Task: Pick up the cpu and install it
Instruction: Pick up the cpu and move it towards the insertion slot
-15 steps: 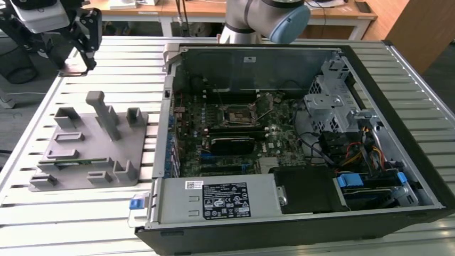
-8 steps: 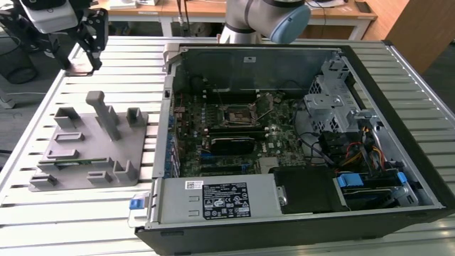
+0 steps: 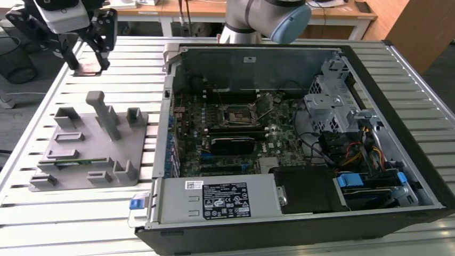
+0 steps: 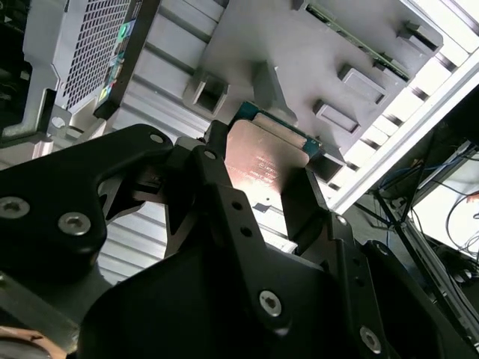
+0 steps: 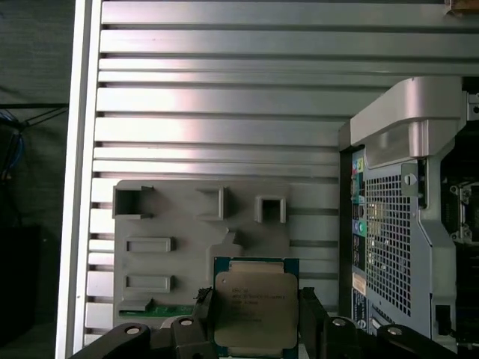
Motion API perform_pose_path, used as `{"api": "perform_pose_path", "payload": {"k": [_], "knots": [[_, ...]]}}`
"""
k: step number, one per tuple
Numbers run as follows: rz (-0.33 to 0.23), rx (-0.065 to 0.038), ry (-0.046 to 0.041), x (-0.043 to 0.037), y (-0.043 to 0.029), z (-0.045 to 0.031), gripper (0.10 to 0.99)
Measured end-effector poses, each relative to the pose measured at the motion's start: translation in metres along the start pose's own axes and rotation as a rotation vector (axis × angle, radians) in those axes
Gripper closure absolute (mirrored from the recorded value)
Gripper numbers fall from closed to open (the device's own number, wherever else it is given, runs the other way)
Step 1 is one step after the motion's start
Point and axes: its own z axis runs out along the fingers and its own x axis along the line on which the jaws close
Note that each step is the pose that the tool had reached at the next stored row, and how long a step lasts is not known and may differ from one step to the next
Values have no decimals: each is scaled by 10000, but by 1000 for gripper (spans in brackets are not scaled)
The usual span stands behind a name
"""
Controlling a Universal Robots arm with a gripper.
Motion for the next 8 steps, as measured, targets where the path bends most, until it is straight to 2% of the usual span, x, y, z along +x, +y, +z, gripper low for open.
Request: {"api": "perform_pose_path", "payload": {"k": [8], "knots": [[0, 0, -1, -118, -1, -2, 549]]}}
